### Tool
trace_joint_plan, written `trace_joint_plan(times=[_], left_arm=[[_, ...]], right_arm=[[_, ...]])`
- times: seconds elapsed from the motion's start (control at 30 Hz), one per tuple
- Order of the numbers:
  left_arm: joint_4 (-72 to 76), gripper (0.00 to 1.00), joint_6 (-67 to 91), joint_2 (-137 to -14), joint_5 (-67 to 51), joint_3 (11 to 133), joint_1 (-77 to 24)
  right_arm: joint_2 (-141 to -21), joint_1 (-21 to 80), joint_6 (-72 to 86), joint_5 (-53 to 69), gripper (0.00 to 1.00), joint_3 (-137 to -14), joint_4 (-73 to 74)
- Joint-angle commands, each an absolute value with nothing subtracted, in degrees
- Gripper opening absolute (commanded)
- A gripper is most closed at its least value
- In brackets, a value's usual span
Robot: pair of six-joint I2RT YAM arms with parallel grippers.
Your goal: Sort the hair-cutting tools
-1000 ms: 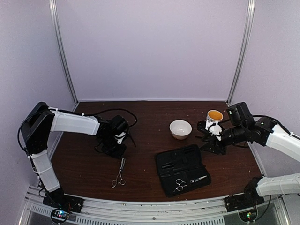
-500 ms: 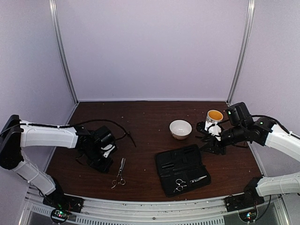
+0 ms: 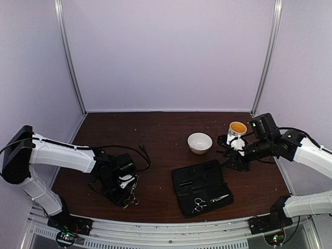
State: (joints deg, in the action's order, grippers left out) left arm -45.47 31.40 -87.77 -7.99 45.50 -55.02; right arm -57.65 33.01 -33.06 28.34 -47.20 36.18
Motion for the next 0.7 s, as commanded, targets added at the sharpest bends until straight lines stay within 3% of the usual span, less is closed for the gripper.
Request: trace_joint_plan(times=[0.0,0.37,0.67], left_arm=[[-44.35,0.0,30.11,-91.67,-11.19,49.27,-57.84],[-40.59,0.0,27.3,-101.56,-13.93,61.28,-60.73],[-40.28,0.0,23.71,-100.51,-7.15,64.45,-60.56]], right_arm=[[-56.14,33.04,-33.57,26.98,0.41,-46.46,35.53],[-55.49,32.96,-33.6,26.46,0.41,-45.96,35.28],[-55.97,33.0,-33.57,26.18,0.41,-46.11,35.57]])
